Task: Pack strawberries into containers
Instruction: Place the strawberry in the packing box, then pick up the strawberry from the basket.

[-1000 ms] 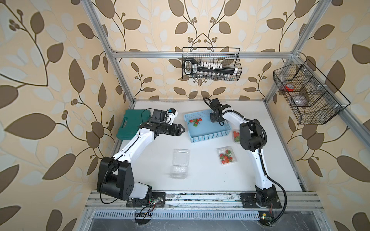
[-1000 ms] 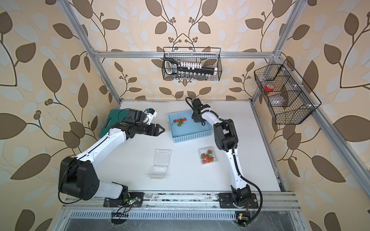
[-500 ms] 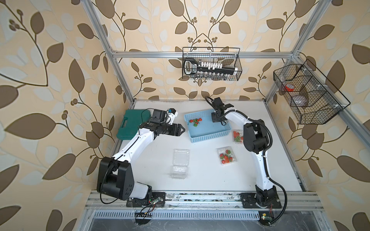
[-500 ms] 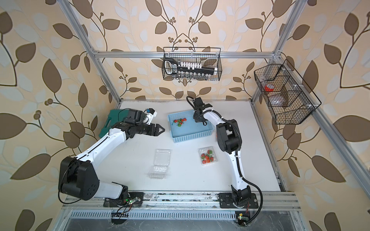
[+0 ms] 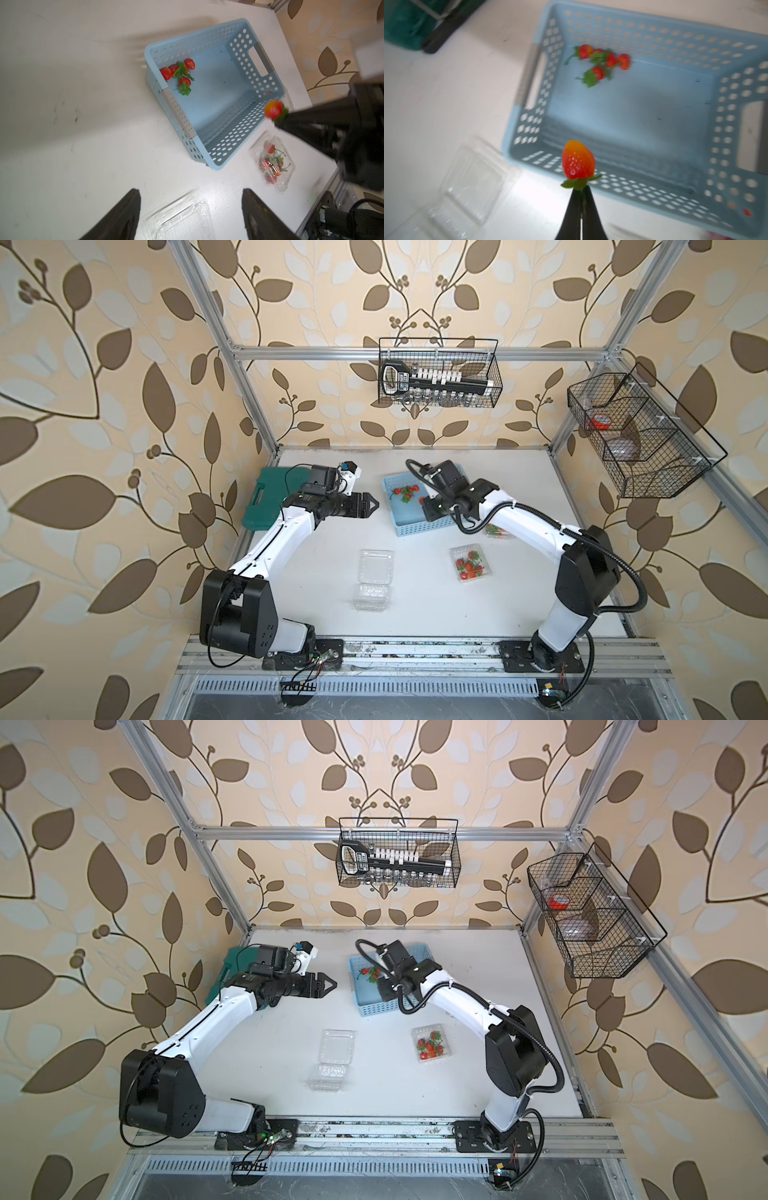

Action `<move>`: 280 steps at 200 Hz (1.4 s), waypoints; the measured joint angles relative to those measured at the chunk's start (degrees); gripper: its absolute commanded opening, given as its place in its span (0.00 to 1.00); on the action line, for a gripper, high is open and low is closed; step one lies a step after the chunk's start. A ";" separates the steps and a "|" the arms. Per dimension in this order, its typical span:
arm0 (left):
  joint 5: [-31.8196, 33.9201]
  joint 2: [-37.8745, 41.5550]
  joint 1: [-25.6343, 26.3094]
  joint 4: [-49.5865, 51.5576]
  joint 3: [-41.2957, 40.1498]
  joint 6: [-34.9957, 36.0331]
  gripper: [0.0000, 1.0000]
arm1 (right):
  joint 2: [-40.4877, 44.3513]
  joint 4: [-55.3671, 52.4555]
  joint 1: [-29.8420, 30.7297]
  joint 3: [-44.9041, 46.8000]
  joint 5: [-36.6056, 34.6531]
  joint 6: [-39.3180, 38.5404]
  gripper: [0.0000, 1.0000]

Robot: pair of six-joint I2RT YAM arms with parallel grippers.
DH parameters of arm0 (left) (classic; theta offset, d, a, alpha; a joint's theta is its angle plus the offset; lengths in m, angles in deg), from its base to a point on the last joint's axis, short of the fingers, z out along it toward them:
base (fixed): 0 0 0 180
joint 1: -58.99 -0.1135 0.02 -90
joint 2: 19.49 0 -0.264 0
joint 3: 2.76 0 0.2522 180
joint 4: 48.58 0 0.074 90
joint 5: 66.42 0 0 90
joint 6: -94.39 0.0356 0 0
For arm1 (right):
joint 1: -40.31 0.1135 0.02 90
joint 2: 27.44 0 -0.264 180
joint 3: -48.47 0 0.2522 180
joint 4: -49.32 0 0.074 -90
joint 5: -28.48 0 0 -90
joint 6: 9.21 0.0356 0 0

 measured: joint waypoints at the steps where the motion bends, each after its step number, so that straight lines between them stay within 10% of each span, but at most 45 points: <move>1: 0.00 0.02 -0.07 -0.02 -0.02 -0.04 0.78 | 0.17 0.04 0.59 0.28 0.31 0.02 0.00; 111: 0.28 4.24 -6.99 -2.54 -1.05 -3.23 0.78 | -8.85 5.51 22.18 7.13 12.48 4.17 0.00; 247: -0.61 4.24 -7.02 -2.62 -1.38 -3.26 0.78 | -12.22 5.14 22.60 2.73 12.31 2.45 0.22; 280: -1.44 4.24 -7.02 -2.60 -1.38 -3.23 0.78 | -8.44 5.60 14.75 2.73 11.80 3.02 0.26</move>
